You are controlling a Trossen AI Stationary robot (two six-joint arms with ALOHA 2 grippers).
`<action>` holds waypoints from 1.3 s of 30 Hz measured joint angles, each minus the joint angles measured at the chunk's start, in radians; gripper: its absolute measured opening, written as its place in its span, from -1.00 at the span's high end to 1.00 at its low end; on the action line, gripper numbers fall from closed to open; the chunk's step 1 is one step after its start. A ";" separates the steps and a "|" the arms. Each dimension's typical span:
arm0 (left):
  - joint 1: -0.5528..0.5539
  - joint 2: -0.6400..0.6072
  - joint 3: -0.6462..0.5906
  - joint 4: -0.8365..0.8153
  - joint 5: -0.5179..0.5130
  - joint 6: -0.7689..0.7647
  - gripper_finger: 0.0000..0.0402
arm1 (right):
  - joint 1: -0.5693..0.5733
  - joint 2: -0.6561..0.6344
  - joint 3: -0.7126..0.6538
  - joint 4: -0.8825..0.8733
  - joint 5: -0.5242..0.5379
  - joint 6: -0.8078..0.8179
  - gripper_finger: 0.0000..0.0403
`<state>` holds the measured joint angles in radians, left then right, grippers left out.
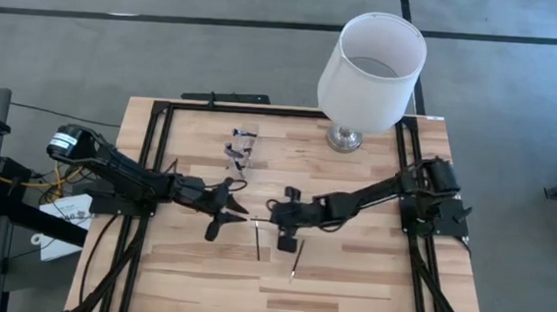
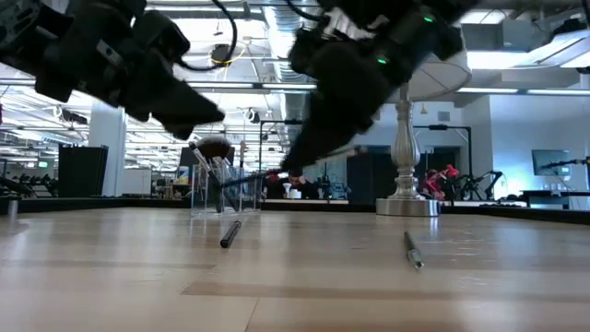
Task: Put items in baskets/containers
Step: Put the foundation brush into the left transparent organizer
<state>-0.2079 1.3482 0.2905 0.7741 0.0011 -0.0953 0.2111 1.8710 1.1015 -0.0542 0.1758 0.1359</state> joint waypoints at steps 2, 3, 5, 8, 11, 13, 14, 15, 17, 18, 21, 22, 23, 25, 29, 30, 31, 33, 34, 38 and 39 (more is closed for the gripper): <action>-0.001 0.051 0.010 0.000 0.020 -0.033 0.53 | -0.001 0.028 0.063 -0.050 0.008 -0.036 0.94; -0.001 0.071 0.011 -0.001 0.022 -0.048 0.53 | -0.002 0.052 0.103 -0.050 0.010 -0.055 0.93; 0.000 0.114 0.014 0.001 0.022 -0.069 0.53 | -0.002 0.085 0.158 -0.081 0.011 -0.086 0.92; -0.002 0.161 0.012 -0.004 0.021 -0.077 0.53 | -0.002 0.134 0.234 -0.105 0.007 -0.116 0.94; -0.003 0.184 0.016 -0.001 0.016 -0.078 0.53 | -0.004 0.160 0.275 -0.148 0.003 -0.118 0.96; -0.003 0.187 0.019 0.005 0.011 -0.073 0.53 | -0.004 0.166 0.285 -0.154 0.004 -0.119 0.96; -0.002 0.185 0.019 0.004 0.009 -0.071 0.53 | -0.004 0.165 0.285 -0.161 0.006 -0.120 0.94; -0.002 0.178 0.017 0.001 0.009 -0.070 0.53 | -0.004 0.166 0.287 -0.152 0.006 -0.120 0.93; -0.002 0.177 0.019 0.007 0.007 -0.069 0.53 | -0.004 0.162 0.289 -0.149 0.006 -0.121 0.92; -0.002 0.177 0.018 0.006 0.003 -0.069 0.53 | -0.004 0.157 0.289 -0.145 0.006 -0.125 0.91; -0.002 0.181 0.018 0.005 0.003 -0.069 0.53 | -0.004 0.147 0.292 -0.116 0.007 -0.156 0.94; -0.002 0.182 0.017 0.003 0.003 -0.069 0.53 | -0.004 0.145 0.292 -0.117 0.007 -0.163 0.95; -0.002 0.182 0.017 0.001 0.003 -0.069 0.53 | -0.004 0.145 0.291 -0.112 0.007 -0.164 0.96; -0.002 0.182 0.017 0.004 0.003 -0.068 0.53 | -0.007 0.145 0.291 -0.114 0.007 -0.163 0.96; -0.002 0.182 0.017 0.004 0.003 -0.067 0.54 | -0.011 0.145 0.291 -0.117 0.007 -0.163 0.92; -0.002 0.182 0.017 0.004 0.003 -0.067 0.55 | -0.011 0.145 0.291 -0.118 0.007 -0.163 0.91; -0.002 0.182 0.017 0.004 0.002 -0.067 0.56 | -0.010 0.145 0.291 -0.118 0.006 -0.163 0.91; -0.002 0.182 0.017 0.004 0.003 -0.067 0.58 | -0.009 0.144 0.291 -0.118 0.006 -0.163 0.93; -0.002 0.182 0.017 0.004 0.003 -0.067 0.59 | -0.008 0.144 0.291 -0.118 0.005 -0.163 0.94; -0.002 0.182 0.017 0.005 0.000 -0.067 0.62 | -0.008 0.144 0.291 -0.122 -0.019 -0.162 0.96; -0.002 0.182 0.017 0.006 -0.002 -0.067 0.63 | -0.008 0.144 0.291 -0.122 -0.019 -0.156 0.95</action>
<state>-0.2100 1.5307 0.3077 0.7800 -0.0014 -0.1623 0.2027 2.0148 1.3926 -0.1764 0.1566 -0.0205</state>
